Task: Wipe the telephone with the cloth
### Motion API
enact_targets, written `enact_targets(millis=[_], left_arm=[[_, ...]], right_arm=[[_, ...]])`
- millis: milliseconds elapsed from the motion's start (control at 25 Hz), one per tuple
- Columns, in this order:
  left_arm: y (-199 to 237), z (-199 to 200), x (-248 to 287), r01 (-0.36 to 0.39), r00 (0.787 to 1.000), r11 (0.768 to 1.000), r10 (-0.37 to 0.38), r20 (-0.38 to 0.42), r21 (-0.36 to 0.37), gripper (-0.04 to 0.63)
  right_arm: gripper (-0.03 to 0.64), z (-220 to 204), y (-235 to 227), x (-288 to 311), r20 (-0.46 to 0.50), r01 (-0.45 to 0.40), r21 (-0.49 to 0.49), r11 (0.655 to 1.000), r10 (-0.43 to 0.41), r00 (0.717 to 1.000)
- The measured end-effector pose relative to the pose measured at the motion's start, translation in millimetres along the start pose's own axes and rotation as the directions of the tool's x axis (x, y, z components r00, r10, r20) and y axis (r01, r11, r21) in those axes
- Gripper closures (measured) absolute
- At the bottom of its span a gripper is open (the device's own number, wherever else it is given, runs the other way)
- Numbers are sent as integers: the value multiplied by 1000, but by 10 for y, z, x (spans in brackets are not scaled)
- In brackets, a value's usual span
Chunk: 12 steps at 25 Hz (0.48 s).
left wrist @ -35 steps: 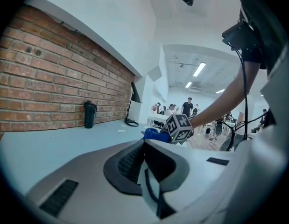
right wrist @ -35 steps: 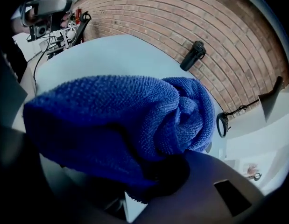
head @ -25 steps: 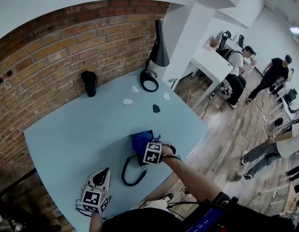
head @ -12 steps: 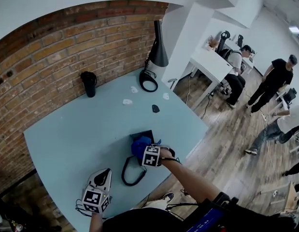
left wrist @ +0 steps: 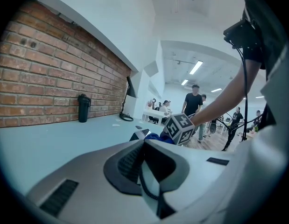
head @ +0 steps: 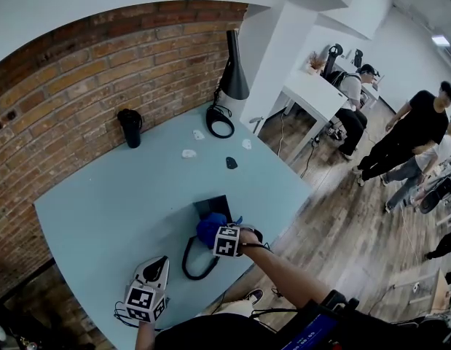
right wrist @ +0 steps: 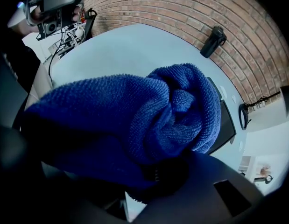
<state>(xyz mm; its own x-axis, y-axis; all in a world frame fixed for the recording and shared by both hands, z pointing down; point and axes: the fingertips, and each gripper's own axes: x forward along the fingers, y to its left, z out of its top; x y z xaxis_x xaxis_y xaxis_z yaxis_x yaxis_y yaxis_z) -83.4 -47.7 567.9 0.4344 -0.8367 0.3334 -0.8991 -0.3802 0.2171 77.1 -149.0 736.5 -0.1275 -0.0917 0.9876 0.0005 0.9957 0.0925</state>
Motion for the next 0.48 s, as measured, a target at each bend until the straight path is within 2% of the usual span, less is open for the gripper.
enact_targets(millis=[480], left_arm=[[-75, -65, 44, 24, 1000, 1000, -24, -19, 12, 589]], right_arm=[[540, -128, 264, 104, -12, -28, 11, 1000, 28, 1000]])
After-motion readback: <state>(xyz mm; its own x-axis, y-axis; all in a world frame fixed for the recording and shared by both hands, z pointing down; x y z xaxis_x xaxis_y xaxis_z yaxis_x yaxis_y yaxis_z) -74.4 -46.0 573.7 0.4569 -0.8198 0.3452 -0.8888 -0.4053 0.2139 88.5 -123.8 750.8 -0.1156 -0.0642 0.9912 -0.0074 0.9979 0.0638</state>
